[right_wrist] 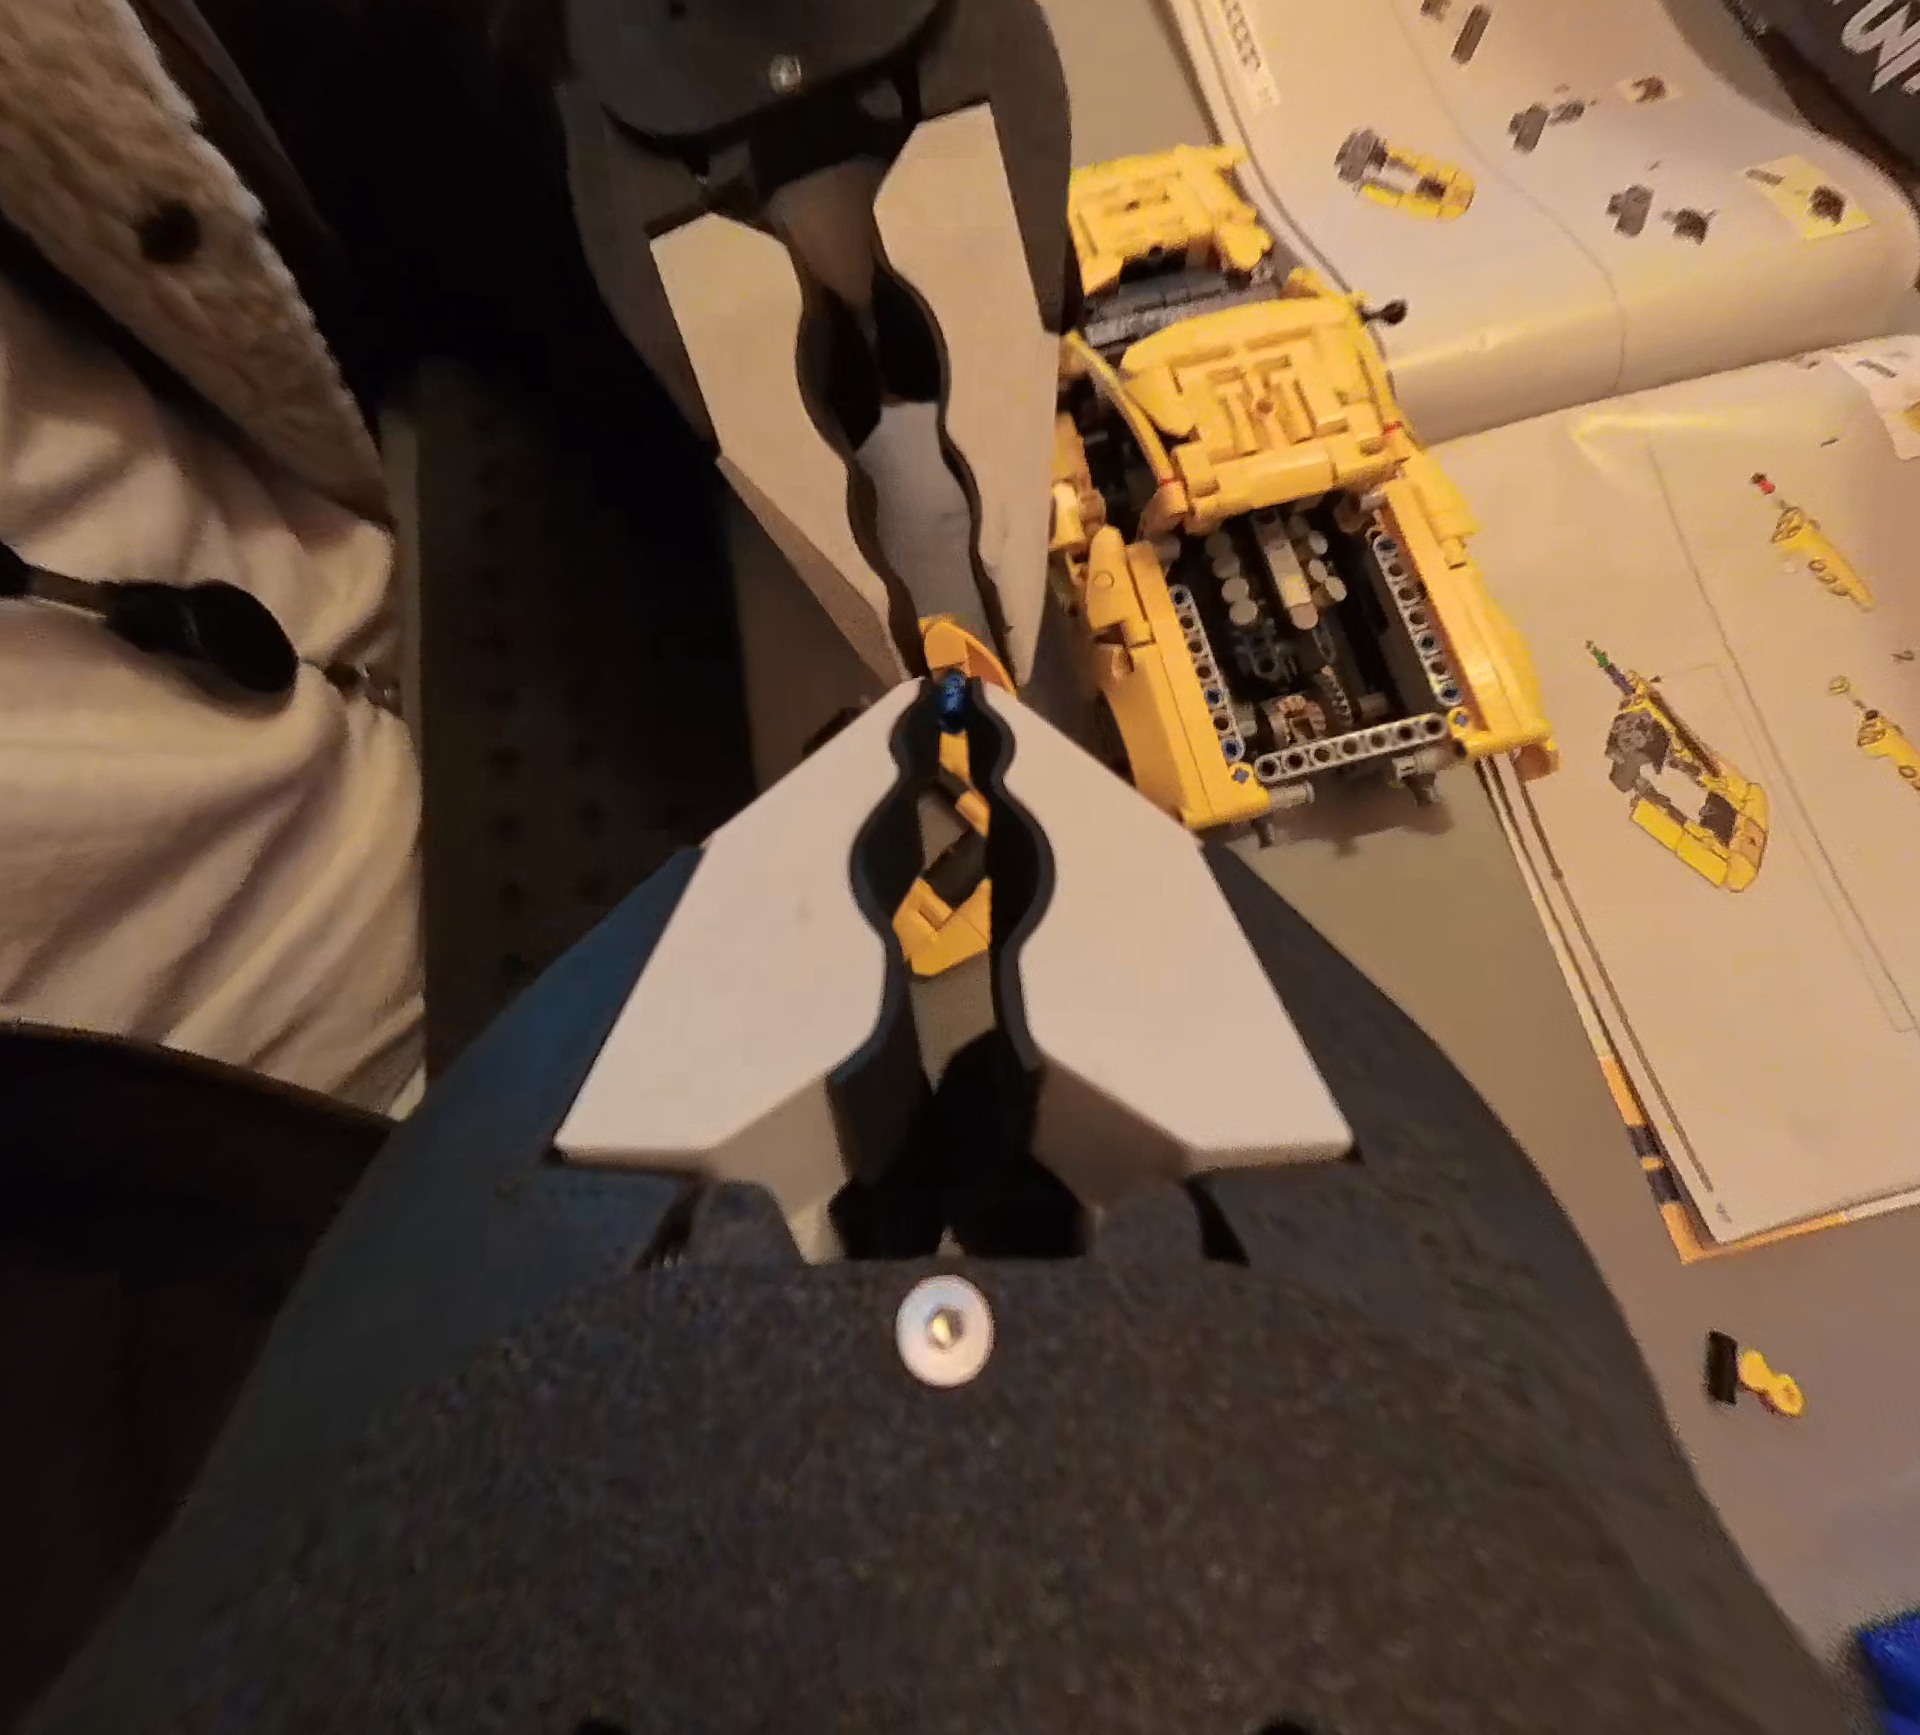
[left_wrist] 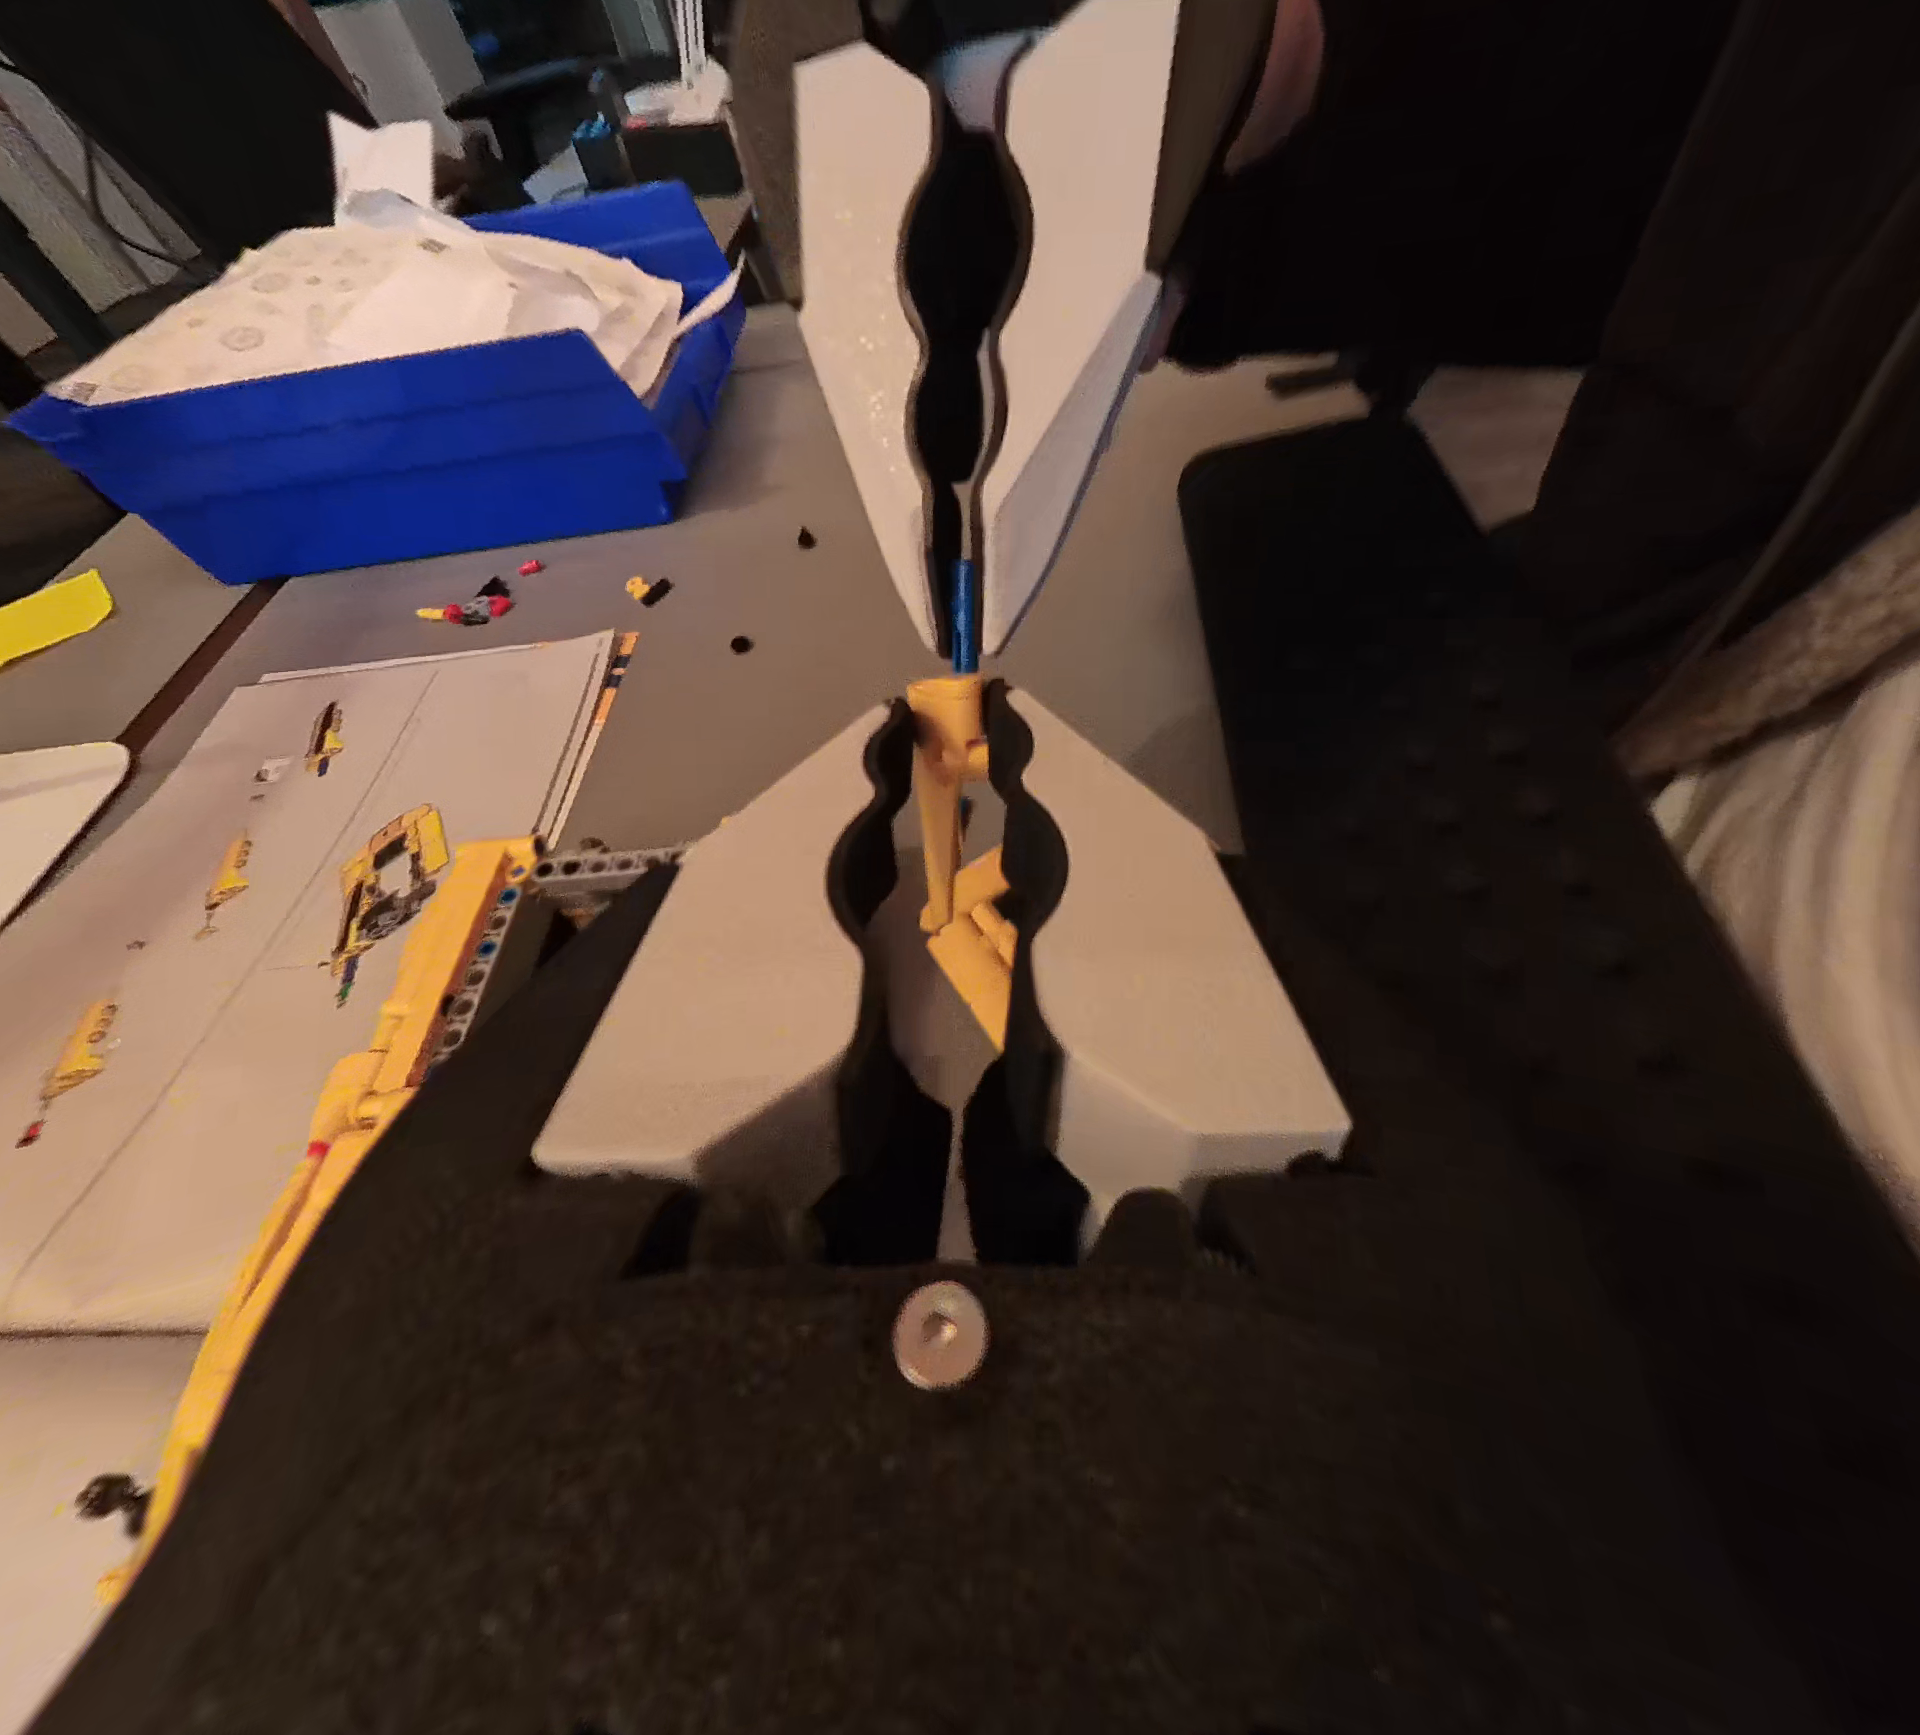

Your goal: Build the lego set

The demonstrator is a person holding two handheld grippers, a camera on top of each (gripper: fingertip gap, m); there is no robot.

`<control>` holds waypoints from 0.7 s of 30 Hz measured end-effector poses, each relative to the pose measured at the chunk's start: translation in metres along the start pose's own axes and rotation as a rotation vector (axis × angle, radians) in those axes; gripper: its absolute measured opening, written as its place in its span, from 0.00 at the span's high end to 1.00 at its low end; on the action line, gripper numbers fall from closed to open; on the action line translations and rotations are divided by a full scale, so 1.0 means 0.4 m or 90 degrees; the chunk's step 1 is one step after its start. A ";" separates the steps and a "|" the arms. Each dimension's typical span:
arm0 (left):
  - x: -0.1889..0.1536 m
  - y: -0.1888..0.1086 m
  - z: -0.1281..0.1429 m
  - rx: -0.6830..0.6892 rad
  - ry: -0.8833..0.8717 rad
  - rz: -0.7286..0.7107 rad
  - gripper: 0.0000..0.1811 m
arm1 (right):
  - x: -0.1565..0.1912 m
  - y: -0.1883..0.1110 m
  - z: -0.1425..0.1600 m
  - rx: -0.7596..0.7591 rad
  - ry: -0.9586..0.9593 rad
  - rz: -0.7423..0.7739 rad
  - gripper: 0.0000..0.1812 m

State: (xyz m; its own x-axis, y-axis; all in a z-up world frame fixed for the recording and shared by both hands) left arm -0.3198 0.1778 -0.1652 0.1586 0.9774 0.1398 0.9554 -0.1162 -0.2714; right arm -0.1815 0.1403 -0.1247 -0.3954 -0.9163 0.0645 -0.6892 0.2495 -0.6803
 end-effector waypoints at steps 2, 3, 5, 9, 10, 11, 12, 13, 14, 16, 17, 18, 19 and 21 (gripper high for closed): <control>-0.011 0.009 0.003 0.028 0.033 -0.008 0.93 | 0.007 0.007 0.001 0.031 -0.018 0.009 0.98; -0.016 0.014 0.003 0.041 0.052 -0.013 0.93 | 0.011 0.011 0.001 0.052 -0.026 0.014 0.98; -0.027 0.023 0.005 0.063 0.078 -0.017 0.93 | 0.017 0.018 0.003 0.088 -0.036 0.015 0.98; -0.028 0.023 0.002 0.046 0.047 0.001 0.93 | 0.012 0.009 0.012 0.046 -0.012 -0.021 0.97; -0.024 0.022 0.003 0.034 0.022 0.010 0.93 | 0.008 0.006 0.016 0.020 -0.004 -0.028 0.97; -0.019 0.020 0.002 0.011 -0.019 0.029 0.93 | 0.006 -0.001 0.018 -0.022 -0.003 -0.039 0.97; -0.010 0.016 0.000 -0.018 -0.069 0.051 0.92 | 0.004 -0.010 0.019 -0.069 0.005 -0.045 0.97; -0.002 0.011 -0.004 -0.048 -0.115 0.068 0.92 | -0.001 -0.019 0.019 -0.110 0.019 -0.052 0.98; 0.005 0.008 -0.005 -0.071 -0.156 0.086 0.92 | -0.005 -0.025 0.022 -0.133 0.035 -0.064 0.98; 0.014 0.007 -0.003 -0.090 -0.215 0.108 0.93 | -0.013 -0.025 0.031 -0.155 0.055 -0.081 0.98; 0.015 0.006 -0.003 -0.101 -0.236 0.122 0.93 | -0.012 -0.026 0.033 -0.177 0.062 -0.095 0.97; 0.015 0.005 -0.005 -0.108 -0.242 0.126 0.93 | -0.013 -0.027 0.035 -0.192 0.069 -0.103 0.98; 0.012 0.005 -0.008 -0.103 -0.226 0.116 0.93 | -0.013 -0.026 0.038 -0.192 0.070 -0.101 0.98; 0.007 0.011 -0.006 -0.070 -0.191 0.102 0.93 | -0.008 -0.020 0.042 -0.156 0.056 -0.084 0.98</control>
State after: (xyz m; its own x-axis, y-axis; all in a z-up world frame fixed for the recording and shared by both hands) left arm -0.3147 0.1795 -0.1638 0.2438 0.9518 -0.1863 0.9482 -0.2743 -0.1605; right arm -0.1644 0.1360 -0.1317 -0.3363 -0.9177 0.2115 -0.8604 0.2081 -0.4652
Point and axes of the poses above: each gripper's, where its closed fingertips meet, y out along the fingers, z out of its underside, x = y × z across the jaws, the point moved 9 cm from there along -y, back along the fingers, and after that the axes turned 2 degrees about -z, right-handed, at the moved point
